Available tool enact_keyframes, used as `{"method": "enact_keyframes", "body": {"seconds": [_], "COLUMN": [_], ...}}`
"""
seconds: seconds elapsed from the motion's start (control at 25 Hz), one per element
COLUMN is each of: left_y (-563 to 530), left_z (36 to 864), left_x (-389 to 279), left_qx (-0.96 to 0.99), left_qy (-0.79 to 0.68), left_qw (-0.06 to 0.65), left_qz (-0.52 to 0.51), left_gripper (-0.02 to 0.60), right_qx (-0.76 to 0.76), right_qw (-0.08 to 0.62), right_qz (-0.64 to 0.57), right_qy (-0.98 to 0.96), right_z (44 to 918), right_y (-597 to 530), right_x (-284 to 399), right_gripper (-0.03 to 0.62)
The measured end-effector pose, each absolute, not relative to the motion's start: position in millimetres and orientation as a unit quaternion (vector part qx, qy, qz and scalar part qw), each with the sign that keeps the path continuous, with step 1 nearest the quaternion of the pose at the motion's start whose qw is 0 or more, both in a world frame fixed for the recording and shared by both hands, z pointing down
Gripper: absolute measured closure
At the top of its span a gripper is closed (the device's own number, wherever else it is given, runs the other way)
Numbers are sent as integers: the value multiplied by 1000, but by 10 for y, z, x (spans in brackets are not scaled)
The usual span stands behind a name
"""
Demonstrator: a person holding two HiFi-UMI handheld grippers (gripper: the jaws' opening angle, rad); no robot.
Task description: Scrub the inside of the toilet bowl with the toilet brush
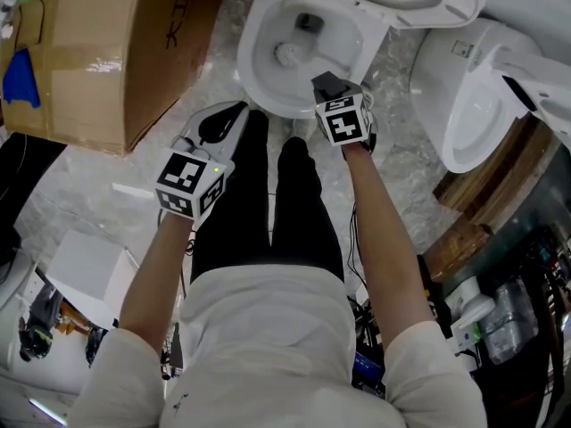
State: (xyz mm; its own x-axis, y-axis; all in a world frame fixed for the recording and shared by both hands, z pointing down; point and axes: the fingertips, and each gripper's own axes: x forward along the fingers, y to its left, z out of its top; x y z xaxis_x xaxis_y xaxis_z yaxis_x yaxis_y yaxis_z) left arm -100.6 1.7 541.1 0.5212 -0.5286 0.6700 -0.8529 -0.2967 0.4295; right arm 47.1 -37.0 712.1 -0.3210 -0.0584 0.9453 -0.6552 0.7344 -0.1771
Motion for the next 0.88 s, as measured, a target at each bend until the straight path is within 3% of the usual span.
{"method": "enact_keyframes", "body": {"seconds": [0.88], "left_y": [-6], "left_z": [5481], "left_x": [-1022], "left_qx": [776], "left_qy": [-440], "left_qw": [399], "left_qz": [214], "left_gripper": [595], "right_qx": [311], "right_qw": [498], "right_qz": [257], "right_qy": [-768], "right_z": [7008], "right_y": [-1322], "right_x": [536], "right_gripper": [450]}}
